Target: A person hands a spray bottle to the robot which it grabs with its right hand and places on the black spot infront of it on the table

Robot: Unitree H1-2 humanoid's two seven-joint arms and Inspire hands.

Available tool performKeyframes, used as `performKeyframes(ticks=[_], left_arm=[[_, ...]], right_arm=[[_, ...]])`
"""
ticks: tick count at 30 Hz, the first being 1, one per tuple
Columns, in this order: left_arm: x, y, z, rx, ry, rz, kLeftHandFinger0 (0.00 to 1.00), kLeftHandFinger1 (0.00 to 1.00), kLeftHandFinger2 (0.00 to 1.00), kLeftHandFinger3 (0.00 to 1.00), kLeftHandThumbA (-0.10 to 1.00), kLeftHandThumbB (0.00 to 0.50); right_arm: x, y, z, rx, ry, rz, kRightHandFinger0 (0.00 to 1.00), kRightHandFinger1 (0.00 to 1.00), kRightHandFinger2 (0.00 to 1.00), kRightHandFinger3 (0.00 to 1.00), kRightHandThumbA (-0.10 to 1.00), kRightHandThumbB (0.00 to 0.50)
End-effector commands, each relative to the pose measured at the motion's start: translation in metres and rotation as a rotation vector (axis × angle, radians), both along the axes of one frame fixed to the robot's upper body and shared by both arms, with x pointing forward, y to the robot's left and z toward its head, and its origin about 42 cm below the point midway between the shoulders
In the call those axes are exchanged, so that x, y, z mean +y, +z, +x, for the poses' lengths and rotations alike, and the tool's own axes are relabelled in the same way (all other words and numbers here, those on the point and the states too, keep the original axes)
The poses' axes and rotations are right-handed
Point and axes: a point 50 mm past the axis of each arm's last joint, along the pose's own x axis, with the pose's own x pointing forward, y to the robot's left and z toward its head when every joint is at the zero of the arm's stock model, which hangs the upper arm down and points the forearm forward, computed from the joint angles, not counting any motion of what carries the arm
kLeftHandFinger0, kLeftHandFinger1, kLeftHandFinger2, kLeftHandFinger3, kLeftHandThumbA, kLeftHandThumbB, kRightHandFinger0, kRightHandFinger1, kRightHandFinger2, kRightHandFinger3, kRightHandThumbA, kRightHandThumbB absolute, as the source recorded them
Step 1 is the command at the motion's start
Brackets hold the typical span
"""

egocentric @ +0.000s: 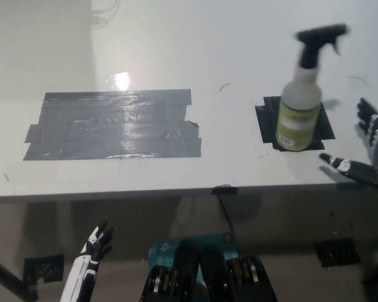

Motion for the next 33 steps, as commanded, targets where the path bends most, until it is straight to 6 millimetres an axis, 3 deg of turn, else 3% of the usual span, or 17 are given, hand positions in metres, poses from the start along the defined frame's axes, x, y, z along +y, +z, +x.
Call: performKeyframes(ticks=[1,4,5,7,10,13,15,16,18,20,22,25,27,33], left_arm=[[0.003,0.008,0.001,-0.044,-0.002,-0.004,1.0,1.0,1.0,1.0,1.0,0.0],[0.003,0.008,0.002,-0.043,-0.002,-0.004,1.0,1.0,1.0,1.0,1.0,0.0],[0.002,0.009,0.002,-0.044,-0.001,-0.009,1.0,1.0,1.0,1.0,1.0,0.0],[0.002,0.01,0.003,-0.043,0.0,-0.013,1.0,1.0,1.0,1.0,1.0,0.0],[0.002,0.011,0.006,-0.05,-0.004,-0.005,1.0,1.0,1.0,1.0,1.0,0.0],[0.004,0.013,0.009,-0.059,-0.005,-0.006,1.0,1.0,1.0,1.0,1.0,0.0],[0.005,0.014,0.012,-0.063,-0.005,-0.005,1.0,1.0,1.0,1.0,1.0,0.016],[0.005,0.014,0.013,-0.063,-0.006,-0.003,1.0,1.0,1.0,1.0,1.0,0.015],[0.006,0.015,0.014,-0.062,-0.007,-0.002,1.0,1.0,1.0,1.0,1.0,0.007],[0.007,0.015,0.014,-0.055,-0.006,-0.002,1.0,1.0,1.0,1.0,1.0,0.015],[0.007,0.014,0.012,-0.051,-0.005,0.001,1.0,1.0,1.0,1.0,1.0,0.021],[0.007,0.012,0.011,-0.054,-0.006,0.012,1.0,1.0,1.0,1.0,1.0,0.023],[0.006,0.011,0.011,-0.055,-0.01,0.011,1.0,1.0,1.0,1.0,1.0,0.017],[0.003,0.01,0.009,-0.05,-0.008,0.002,1.0,1.0,1.0,1.0,1.0,0.022]], right_arm=[[-0.009,0.039,-0.005,-0.084,0.07,0.135,1.0,1.0,1.0,1.0,0.92,0.429],[-0.007,0.046,-0.011,-0.102,0.077,0.128,1.0,1.0,1.0,1.0,0.94,0.415],[-0.007,0.046,-0.013,-0.107,0.08,0.132,1.0,1.0,1.0,1.0,0.93,0.449],[-0.006,0.046,-0.02,-0.118,0.079,0.132,1.0,1.0,1.0,1.0,0.94,0.471],[-0.002,0.044,-0.035,-0.136,0.082,0.124,1.0,1.0,1.0,1.0,0.97,0.43],[0.008,0.041,-0.072,-0.148,0.113,0.149,1.0,1.0,1.0,1.0,0.99,0.457],[0.012,0.04,-0.084,-0.164,0.124,0.141,1.0,1.0,1.0,1.0,1.0,0.447],[0.018,0.037,-0.105,-0.172,0.125,0.133,1.0,1.0,1.0,1.0,1.0,0.444],[0.026,0.033,-0.126,-0.174,0.137,0.131,1.0,1.0,1.0,1.0,1.0,0.44],[0.038,0.024,-0.151,-0.164,0.176,0.171,1.0,1.0,1.0,1.0,0.99,0.454],[0.055,0.015,-0.174,-0.129,0.193,0.2,1.0,1.0,1.0,1.0,1.0,0.5],[0.079,0.01,-0.196,-0.129,0.228,0.157,1.0,1.0,1.0,1.0,1.0,0.5],[0.086,0.01,-0.201,-0.116,0.247,0.141,1.0,1.0,1.0,1.0,1.0,0.5],[0.112,0.001,-0.186,-0.092,0.287,0.11,1.0,1.0,1.0,1.0,1.0,0.5]])
